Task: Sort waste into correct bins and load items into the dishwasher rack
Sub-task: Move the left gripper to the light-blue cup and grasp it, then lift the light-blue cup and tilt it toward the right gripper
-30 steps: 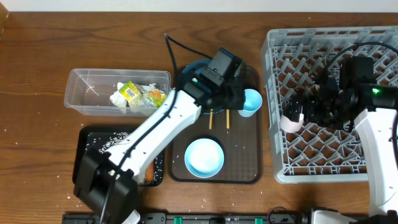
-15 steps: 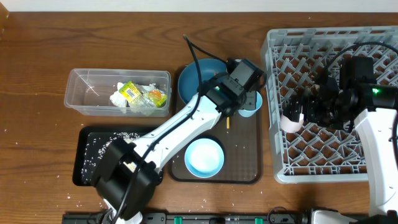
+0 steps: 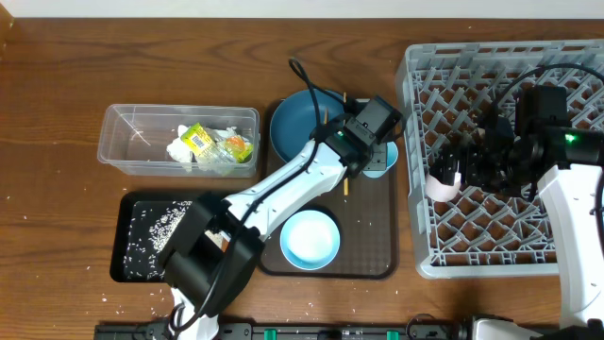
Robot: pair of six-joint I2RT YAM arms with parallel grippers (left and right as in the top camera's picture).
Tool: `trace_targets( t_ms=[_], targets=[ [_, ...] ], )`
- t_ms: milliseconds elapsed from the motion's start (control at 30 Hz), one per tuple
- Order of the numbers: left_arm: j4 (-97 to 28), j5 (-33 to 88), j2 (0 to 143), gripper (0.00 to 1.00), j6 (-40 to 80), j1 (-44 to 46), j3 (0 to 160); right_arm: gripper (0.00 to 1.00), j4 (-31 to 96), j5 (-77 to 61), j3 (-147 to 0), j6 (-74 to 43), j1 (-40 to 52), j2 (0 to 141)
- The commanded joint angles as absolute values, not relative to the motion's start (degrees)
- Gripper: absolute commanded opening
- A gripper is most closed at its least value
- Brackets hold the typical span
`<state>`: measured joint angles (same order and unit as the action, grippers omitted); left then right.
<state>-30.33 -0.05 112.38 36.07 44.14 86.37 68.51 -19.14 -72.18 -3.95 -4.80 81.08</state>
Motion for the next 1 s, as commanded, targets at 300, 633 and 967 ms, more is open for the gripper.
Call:
trace_targets(
  t_ms=[300, 633, 967],
  targets=[
    [-30.28, -1.15, 115.81, 0.29, 35.92, 44.12, 86.46, 0.99, 68.58, -19.53, -73.01, -3.99, -4.05, 80.64],
    [-28.23, -1.13, 115.83, 0.13, 35.92, 44.07, 86.48, 0.99, 68.58, -19.53, -73.01, -3.99, -4.05, 80.64],
    [-29.45, -1.10, 114.72, 0.06, 35.92, 43.92, 86.52, 0.99, 68.58, -19.53, -73.01, -3.99, -4.05, 80.64]
  ],
)
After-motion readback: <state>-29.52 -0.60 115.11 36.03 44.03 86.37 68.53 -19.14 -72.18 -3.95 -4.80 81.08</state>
